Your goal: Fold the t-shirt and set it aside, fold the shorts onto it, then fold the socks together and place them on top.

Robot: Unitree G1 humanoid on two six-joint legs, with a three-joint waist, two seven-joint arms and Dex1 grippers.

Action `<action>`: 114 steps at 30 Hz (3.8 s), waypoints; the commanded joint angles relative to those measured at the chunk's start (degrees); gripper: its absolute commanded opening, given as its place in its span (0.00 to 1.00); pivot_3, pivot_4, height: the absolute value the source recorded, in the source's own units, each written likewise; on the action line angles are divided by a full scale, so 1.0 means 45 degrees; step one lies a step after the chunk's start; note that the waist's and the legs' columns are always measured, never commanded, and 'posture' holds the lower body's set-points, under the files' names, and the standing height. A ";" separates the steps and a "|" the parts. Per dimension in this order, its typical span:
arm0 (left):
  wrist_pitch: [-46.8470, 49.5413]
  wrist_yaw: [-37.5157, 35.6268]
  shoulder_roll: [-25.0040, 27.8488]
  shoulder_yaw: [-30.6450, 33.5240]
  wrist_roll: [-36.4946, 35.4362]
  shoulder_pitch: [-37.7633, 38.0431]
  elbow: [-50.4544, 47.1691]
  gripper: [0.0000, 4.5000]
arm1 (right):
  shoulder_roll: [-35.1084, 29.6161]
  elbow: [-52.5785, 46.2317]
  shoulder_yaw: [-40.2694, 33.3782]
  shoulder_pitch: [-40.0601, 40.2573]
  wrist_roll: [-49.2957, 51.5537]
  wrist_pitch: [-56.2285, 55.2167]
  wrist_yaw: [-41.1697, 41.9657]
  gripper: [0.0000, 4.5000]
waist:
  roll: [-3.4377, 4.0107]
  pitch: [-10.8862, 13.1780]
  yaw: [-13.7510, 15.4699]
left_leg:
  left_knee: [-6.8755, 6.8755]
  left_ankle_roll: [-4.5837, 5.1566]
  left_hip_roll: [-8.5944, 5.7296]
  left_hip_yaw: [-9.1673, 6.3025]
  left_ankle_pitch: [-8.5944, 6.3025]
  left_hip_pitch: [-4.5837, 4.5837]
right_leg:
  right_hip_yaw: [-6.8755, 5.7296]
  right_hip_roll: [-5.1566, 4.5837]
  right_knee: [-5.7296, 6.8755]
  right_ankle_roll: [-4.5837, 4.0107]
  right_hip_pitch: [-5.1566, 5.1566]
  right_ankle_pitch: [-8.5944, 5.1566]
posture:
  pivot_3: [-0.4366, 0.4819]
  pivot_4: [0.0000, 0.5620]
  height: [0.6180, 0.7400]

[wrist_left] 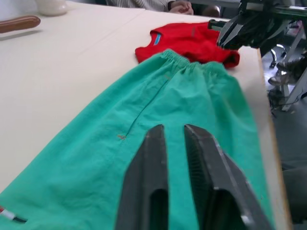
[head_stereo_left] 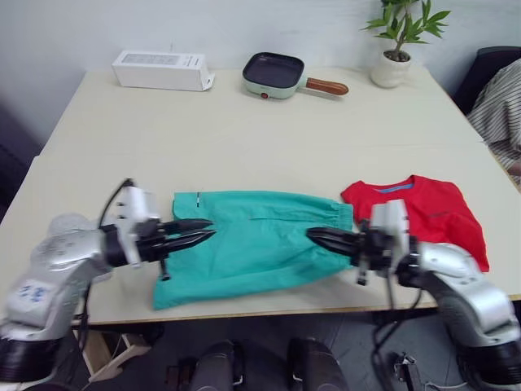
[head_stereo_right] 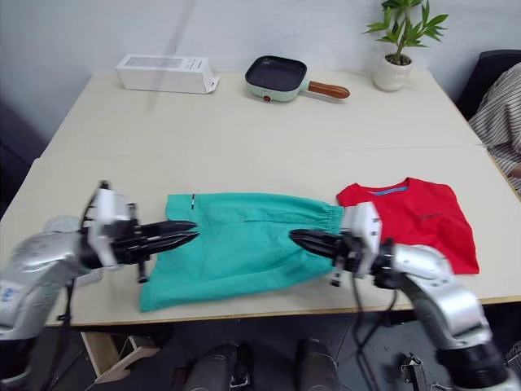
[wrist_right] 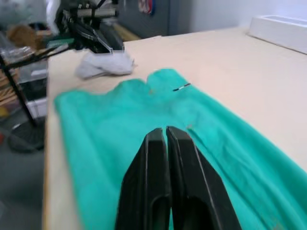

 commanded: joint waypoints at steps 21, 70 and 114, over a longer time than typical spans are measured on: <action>-0.3597 0.3692 -0.3018 -0.2089 0.5616 0.0132 0.4906 0.01 | 0.3039 0.7056 -0.2675 -0.0752 -0.3167 -0.4161 -0.4155 0.00 | 0.0010 -0.0284 0.0087 | 0.0012 0.0049 0.0008 0.0013 -0.0028 0.0102 | 0.0046 -0.0037 -0.0010 0.0024 0.0088 0.0013 | 0.48 0.27 1.00; -0.5672 -0.0011 -0.5339 -0.3383 0.5565 -0.2647 0.8242 0.00 | 0.1243 -0.1614 -0.6077 0.6391 1.2325 0.8266 -1.1660 0.99 | -0.0013 -0.0302 0.0142 | -0.0006 0.0183 0.0045 0.0009 -0.0121 0.0013 | -0.0010 -0.0034 -0.0156 0.0034 0.0064 0.0019 | 0.48 0.27 1.00; -0.2628 0.1534 -0.5201 -0.2524 0.5294 -0.2883 0.5966 0.00 | 0.1834 -0.3735 0.0137 0.0936 -0.1532 0.2547 -0.9054 0.00 | 0.0074 -0.0274 0.0067 | -0.0129 0.0102 0.0066 0.0041 -0.0023 -0.0010 | -0.0080 0.0000 -0.0204 -0.0003 -0.0006 0.0025 | 0.48 0.27 1.00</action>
